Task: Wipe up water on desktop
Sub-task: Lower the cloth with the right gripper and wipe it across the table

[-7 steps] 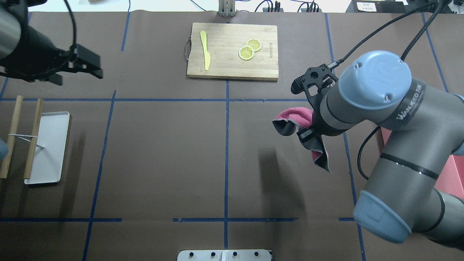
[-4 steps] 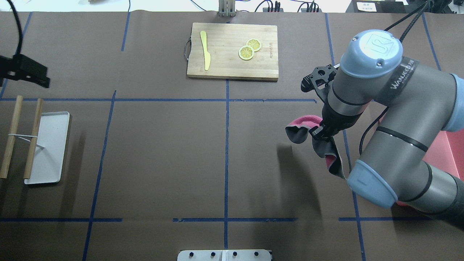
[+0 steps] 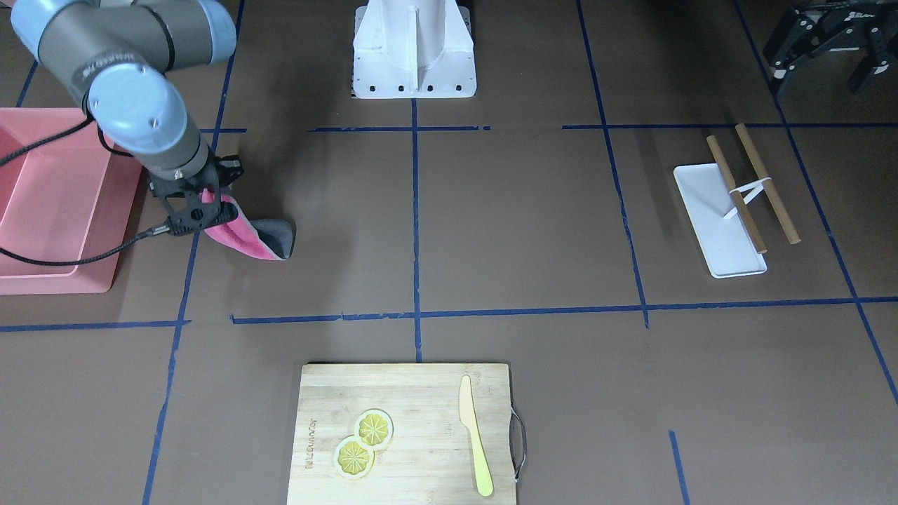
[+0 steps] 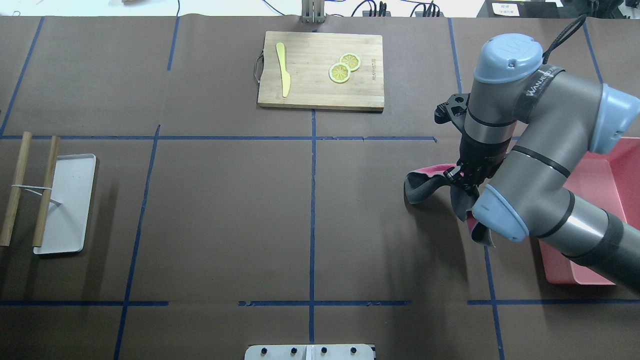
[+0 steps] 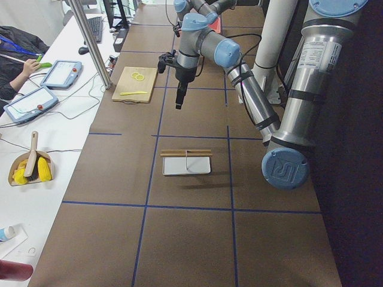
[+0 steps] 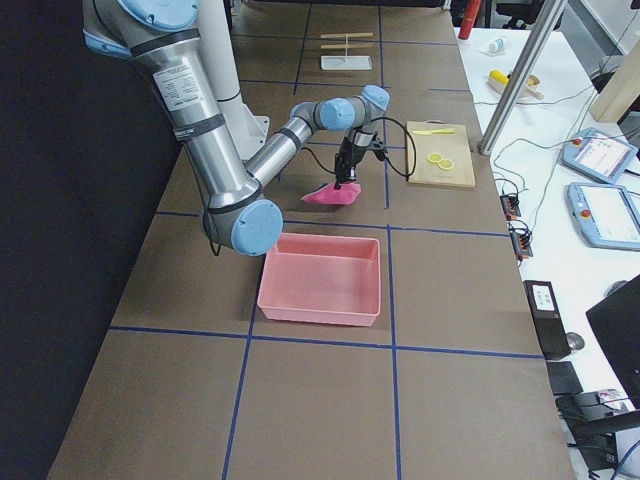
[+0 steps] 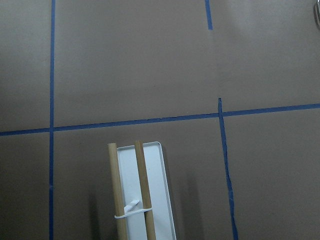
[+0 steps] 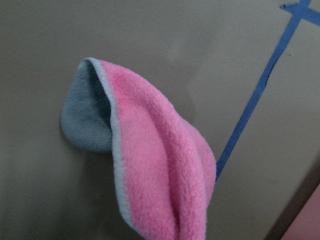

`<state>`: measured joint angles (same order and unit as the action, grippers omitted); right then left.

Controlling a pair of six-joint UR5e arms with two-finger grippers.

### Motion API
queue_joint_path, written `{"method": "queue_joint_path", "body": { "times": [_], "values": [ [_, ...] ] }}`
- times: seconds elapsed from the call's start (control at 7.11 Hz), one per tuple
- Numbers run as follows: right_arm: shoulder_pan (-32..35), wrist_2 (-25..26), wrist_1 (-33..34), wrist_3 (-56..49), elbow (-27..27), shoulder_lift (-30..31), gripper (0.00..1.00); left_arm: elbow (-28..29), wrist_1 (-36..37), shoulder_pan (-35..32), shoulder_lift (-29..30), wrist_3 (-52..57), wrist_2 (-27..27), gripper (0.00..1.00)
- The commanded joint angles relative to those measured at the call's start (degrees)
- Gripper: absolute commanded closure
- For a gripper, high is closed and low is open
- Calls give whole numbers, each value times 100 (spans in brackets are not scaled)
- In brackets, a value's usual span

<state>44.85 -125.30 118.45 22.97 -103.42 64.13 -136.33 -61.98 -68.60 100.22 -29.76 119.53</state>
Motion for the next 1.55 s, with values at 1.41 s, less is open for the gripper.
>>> {"method": "queue_joint_path", "body": {
  "times": [1.41],
  "values": [
    [-1170, -1190, -3695, 2604, 1096, -409, 96, 595, -33, -713, -864, 1538, -71, 0]
  ]
}}
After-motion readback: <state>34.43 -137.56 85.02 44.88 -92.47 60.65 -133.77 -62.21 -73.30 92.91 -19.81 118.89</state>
